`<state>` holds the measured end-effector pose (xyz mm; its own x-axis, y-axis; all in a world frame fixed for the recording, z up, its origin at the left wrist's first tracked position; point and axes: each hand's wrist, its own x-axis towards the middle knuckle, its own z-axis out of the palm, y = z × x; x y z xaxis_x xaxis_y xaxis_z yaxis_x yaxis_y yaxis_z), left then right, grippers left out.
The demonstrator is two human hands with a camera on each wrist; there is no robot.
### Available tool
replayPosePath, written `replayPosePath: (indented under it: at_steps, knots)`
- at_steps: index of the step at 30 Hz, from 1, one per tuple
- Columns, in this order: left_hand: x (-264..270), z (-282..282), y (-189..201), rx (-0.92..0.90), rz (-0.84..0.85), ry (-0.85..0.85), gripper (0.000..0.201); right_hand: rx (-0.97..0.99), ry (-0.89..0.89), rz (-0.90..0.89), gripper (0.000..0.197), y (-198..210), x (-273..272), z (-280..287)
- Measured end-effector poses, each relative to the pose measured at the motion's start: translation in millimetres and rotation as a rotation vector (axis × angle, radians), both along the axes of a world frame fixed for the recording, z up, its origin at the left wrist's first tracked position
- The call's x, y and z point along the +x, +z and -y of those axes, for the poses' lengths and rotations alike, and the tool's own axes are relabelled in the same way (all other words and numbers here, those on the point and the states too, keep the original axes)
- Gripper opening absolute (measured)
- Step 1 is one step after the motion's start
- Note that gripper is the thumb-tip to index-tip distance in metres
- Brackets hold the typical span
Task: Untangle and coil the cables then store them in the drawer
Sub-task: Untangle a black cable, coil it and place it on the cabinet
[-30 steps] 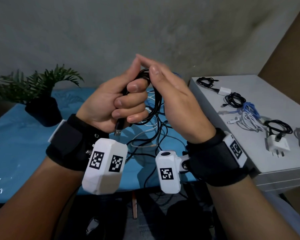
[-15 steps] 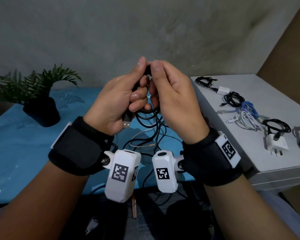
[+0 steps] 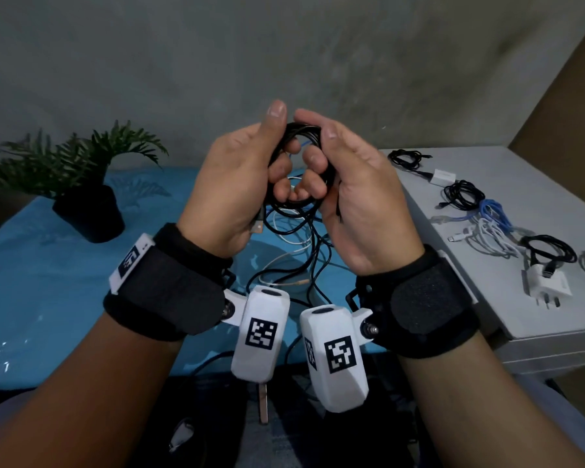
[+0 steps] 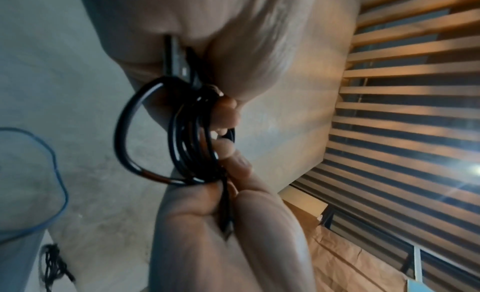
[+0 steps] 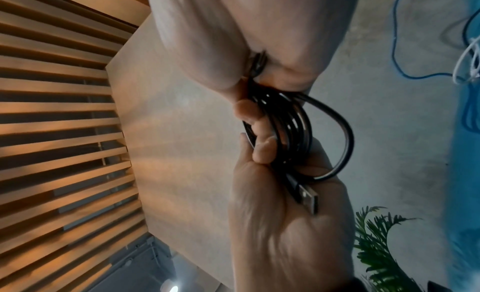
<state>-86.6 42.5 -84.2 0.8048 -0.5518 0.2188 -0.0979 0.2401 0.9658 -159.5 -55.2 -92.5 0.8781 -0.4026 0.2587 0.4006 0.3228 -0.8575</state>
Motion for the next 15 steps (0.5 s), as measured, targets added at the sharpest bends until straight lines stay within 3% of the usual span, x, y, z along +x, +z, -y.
replayPosePath:
  at_steps: [5, 15]
  knots:
    - [10, -5, -3, 0.097, 0.186, 0.050, 0.043, -0.019, -0.012, -0.015, 0.034, -1, 1, 2]
    - [32, -28, 7, 0.524, 0.483, 0.135, 0.034, -0.436, -0.334, -0.057, 0.027, -12, 6, 3]
